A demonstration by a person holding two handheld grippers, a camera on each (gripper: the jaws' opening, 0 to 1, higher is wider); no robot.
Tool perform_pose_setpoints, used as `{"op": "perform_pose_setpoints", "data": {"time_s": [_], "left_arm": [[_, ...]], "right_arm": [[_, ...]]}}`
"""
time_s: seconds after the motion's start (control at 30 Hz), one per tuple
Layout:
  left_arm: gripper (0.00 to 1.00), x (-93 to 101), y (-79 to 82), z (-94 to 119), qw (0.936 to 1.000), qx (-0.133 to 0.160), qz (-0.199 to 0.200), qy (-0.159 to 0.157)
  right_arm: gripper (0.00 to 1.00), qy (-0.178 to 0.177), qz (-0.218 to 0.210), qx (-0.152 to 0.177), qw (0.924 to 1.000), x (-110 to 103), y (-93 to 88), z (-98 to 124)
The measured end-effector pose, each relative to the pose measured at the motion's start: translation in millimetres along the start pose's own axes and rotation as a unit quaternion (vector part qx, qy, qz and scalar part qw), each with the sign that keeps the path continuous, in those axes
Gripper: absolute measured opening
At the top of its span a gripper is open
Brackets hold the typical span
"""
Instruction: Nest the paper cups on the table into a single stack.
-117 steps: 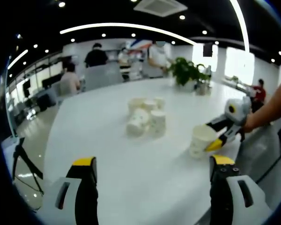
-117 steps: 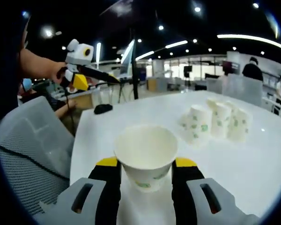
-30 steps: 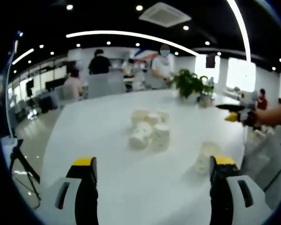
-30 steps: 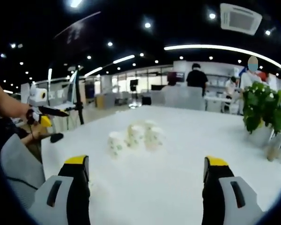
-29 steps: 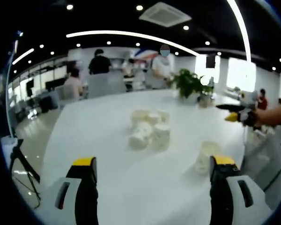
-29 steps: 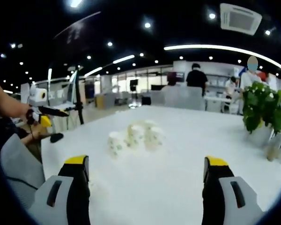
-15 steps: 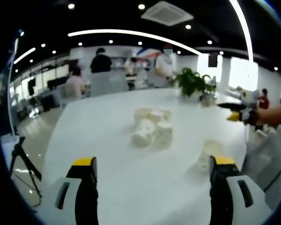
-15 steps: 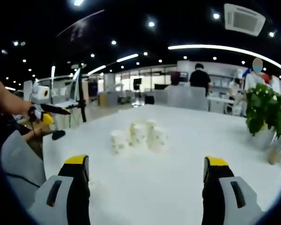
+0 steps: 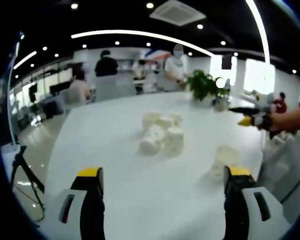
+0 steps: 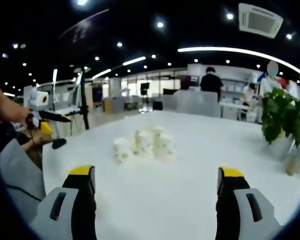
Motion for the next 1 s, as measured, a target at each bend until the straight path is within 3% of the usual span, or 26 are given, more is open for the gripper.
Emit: {"op": "perform_pose_setpoints", "data": {"time_s": [0.37,0.47,0.63,1.0], "left_arm": [[1.00,-0.4,-4.1,-2.8,0.9997,-0.015,-0.021,-0.003],[1.00,-4.9,-4.7,-4.3,0.9991,-0.019,-0.036,0.012],[1.00,-9.7,-1.8,-6.1,0.9990,-0.018,-0.033,0.023],[1.00,-8.8,-6.6,-11.1,0.9993,-0.029,-0.021,0.016]], "right_arm": [[1.00,0.004,0.001,-0.003,1.0000,4.8,-0.4,-12.9],[1.00,0.005,0.000,-0.004,1.0000,6.0,0.4,-16.5],[1.00,0.005,-0.003,-0.003,1.0000,11.7,1.3,-24.0],[0.98,0.007,-0.009,-0.005,0.9999,17.9,-2.4,-38.5]]}}
Point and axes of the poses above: the point that each gripper's makers call its tool centre point, and the gripper's own axes: z roughly backward along the fingers, x roughly to its right, y roughly out of its top, the point moved 2 cm from there along z, roughly backward along the fingers, and after that the axes turned 9 degrees about y, right-handed, at the moved point
